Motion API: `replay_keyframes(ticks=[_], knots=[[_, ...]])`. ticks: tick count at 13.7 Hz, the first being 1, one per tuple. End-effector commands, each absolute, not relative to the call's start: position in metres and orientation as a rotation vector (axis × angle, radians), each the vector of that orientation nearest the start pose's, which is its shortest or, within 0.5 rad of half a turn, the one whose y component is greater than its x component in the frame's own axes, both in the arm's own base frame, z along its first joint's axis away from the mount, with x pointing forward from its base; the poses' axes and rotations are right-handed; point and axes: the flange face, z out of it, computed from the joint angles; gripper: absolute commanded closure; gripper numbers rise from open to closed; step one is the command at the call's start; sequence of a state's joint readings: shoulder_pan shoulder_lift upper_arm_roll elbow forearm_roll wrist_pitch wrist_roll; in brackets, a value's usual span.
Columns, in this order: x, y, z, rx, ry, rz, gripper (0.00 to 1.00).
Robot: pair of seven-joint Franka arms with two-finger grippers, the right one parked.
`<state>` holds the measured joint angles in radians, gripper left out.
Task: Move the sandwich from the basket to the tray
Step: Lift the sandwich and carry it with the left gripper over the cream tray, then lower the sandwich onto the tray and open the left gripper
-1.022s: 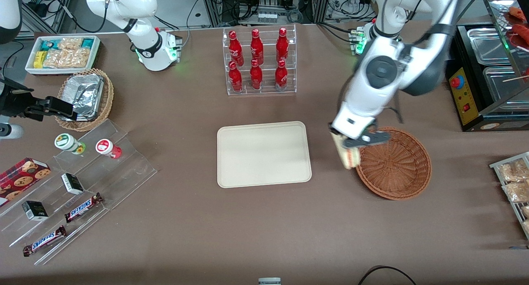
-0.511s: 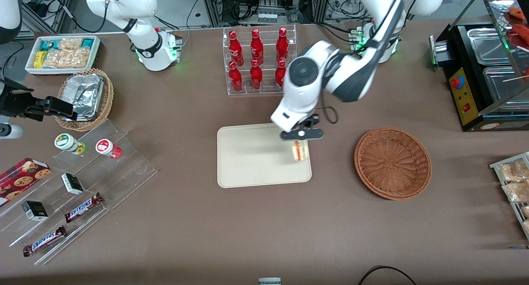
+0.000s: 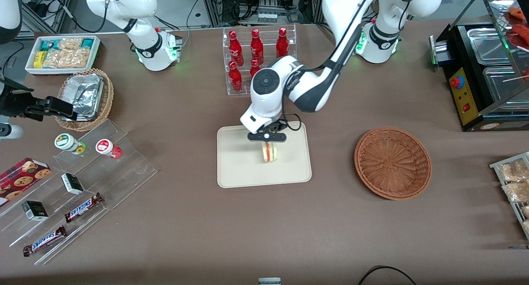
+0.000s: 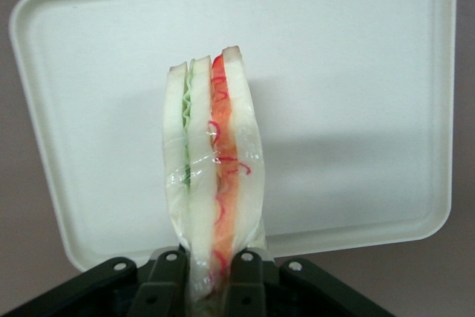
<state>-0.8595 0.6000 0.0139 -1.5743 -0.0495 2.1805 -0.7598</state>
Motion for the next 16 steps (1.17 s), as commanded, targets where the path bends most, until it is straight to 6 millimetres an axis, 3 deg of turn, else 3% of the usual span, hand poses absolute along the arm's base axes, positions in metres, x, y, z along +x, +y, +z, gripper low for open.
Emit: replay_keyframes(ticks=[1,3,11,14,15,16], knots=[[0.451,-0.542,0.269,-3.164,0.118,0.006,0.81],[0.451,-0.543,0.253,-3.153,0.120,0.015,0.81],[0.456,-0.538,0.232,-3.145,0.111,0.017,0.80],[0.457,-0.539,0.231,-3.150,0.112,0.009,0.66],[0.457,-0.539,0.231,-3.150,0.116,0.009,0.45],[0.459,-0.538,0.232,-3.150,0.122,0.006,0.12]])
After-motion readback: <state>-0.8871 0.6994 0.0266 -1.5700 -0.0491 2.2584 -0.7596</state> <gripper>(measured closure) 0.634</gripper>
